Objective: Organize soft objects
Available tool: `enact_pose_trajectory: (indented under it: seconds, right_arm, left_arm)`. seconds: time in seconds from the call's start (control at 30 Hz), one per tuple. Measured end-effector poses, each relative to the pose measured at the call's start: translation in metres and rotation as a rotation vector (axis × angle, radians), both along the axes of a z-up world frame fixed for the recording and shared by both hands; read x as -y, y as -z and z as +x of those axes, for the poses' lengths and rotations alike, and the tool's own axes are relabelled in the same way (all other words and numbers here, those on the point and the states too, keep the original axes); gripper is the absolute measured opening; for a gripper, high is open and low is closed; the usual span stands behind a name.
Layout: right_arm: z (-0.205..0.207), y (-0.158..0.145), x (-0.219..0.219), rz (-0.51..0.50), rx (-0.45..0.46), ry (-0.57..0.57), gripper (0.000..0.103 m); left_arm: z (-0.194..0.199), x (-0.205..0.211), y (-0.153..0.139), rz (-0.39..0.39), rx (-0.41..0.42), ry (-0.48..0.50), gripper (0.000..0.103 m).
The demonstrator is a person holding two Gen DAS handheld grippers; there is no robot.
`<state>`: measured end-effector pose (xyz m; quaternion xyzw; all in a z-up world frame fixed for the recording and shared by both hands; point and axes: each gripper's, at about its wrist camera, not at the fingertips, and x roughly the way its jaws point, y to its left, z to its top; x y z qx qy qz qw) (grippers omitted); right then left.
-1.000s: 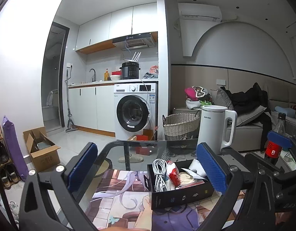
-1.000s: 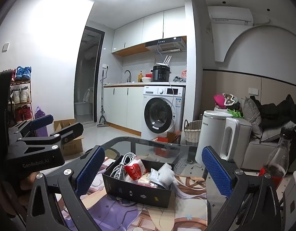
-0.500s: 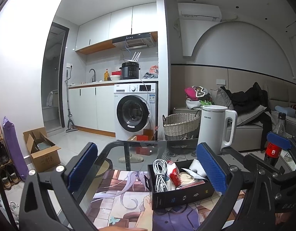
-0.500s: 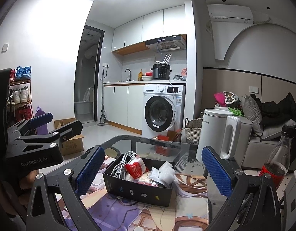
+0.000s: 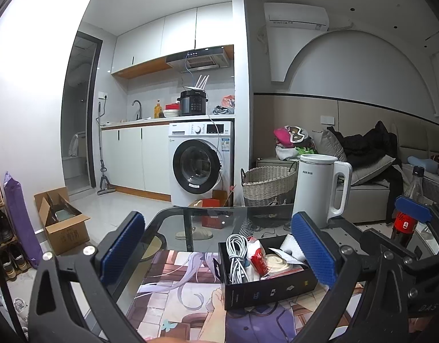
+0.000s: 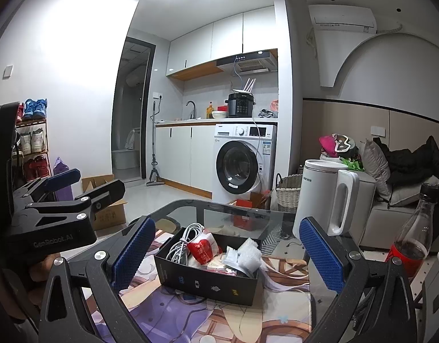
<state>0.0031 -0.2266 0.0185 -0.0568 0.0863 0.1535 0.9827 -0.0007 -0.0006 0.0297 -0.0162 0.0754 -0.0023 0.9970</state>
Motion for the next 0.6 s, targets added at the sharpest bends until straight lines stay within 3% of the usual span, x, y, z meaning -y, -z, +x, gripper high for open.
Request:
enact_pose_trajectory:
  seconds: [0.6]
  right_arm:
    - [-0.0004, 0.0022, -0.0020, -0.001, -0.005, -0.003, 0.103]
  left_arm:
    - [-0.0010, -0.0001, 0.0002, -0.005, -0.007, 0.002, 0.103]
